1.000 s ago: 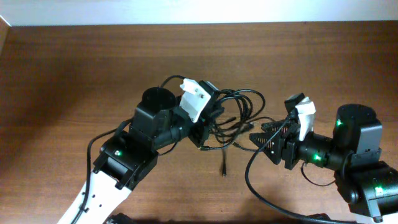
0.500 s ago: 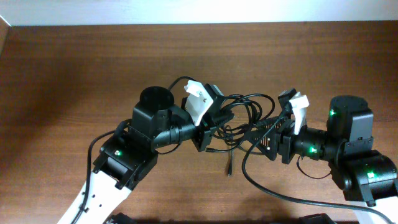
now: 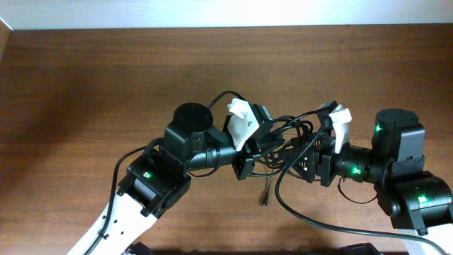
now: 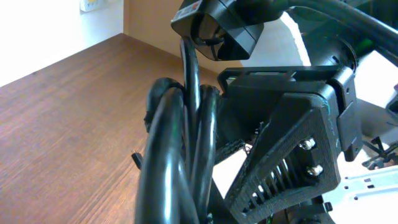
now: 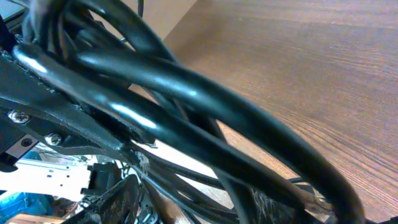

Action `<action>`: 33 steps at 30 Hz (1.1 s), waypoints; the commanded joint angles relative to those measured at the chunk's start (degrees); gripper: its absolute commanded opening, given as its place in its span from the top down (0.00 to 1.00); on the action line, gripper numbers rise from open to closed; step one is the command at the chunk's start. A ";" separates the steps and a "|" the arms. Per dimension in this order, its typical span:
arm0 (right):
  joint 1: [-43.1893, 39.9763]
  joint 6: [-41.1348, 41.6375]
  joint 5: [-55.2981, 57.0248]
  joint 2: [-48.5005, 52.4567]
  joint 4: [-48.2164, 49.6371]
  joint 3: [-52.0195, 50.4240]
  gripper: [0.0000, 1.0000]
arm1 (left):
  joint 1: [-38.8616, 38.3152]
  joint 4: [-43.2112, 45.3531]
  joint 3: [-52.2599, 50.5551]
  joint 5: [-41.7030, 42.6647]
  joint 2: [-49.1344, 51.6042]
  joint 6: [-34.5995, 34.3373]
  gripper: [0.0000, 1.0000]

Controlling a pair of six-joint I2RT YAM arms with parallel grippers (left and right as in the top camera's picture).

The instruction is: Untangle cables

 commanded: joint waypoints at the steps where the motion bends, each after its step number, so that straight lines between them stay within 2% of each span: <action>1: -0.33 -1.49 -3.89 0.04 0.42 0.94 0.73 | -0.59 0.74 0.96 1.29 -0.31 -0.74 1.00; 2: -0.33 -3.39 -6.69 0.04 0.39 0.94 0.95 | -0.59 0.74 0.94 -0.48 -0.28 -0.74 1.00; 6: -0.33 -5.38 -11.08 0.04 0.39 0.94 0.96 | -0.52 -1.11 0.96 -10.12 -0.31 -0.72 0.92; 8: -0.33 -5.38 -11.10 0.04 0.37 0.94 0.96 | -0.52 -3.52 0.96 -16.65 -0.31 -0.72 0.82; 9: -0.33 -5.38 -11.10 0.04 0.37 0.94 0.96 | -0.52 -5.05 0.96 -20.02 -0.31 -0.72 0.64; 10: -0.33 -5.38 -11.08 0.04 0.37 0.94 0.96 | -0.52 -5.77 0.96 -21.51 -0.31 -0.72 0.55; 13: -0.33 -5.38 -10.93 0.04 0.37 0.94 0.96 | -0.52 -5.97 0.96 -22.23 -0.31 -0.72 0.13; 14: -0.33 -5.38 -10.64 0.04 0.35 0.94 0.96 | -0.52 -6.01 0.96 -22.25 -0.31 -0.72 0.02; 17: -0.37 -5.35 -9.35 0.04 -0.04 0.94 0.96 | -0.52 -7.78 0.96 -25.33 -0.66 -0.28 0.01; 19: -0.37 -5.35 -2.51 0.04 -3.26 0.94 0.96 | -0.52 -8.50 0.96 -25.51 -2.71 0.63 0.01; 22: -0.37 -5.31 0.83 0.04 -4.35 0.94 0.96 | -0.52 -9.70 0.96 -27.17 -7.82 7.41 0.01; 24: -0.37 -3.78 4.63 0.04 -4.57 0.94 0.96 | -0.52 -11.65 0.96 -32.41 -11.17 9.22 0.01; 27: -0.37 -3.82 4.37 0.04 -4.74 0.94 0.96 | -0.52 -14.10 0.96 -39.34 -14.03 9.22 0.01; 30: -0.37 -3.89 4.37 0.04 -5.60 0.94 0.96 | -0.55 -14.29 0.96 -38.91 -13.92 9.22 0.01; 33: -0.33 -10.82 1.09 0.04 -7.30 0.94 0.96 | -0.55 -14.29 0.96 -36.02 -13.27 9.20 0.01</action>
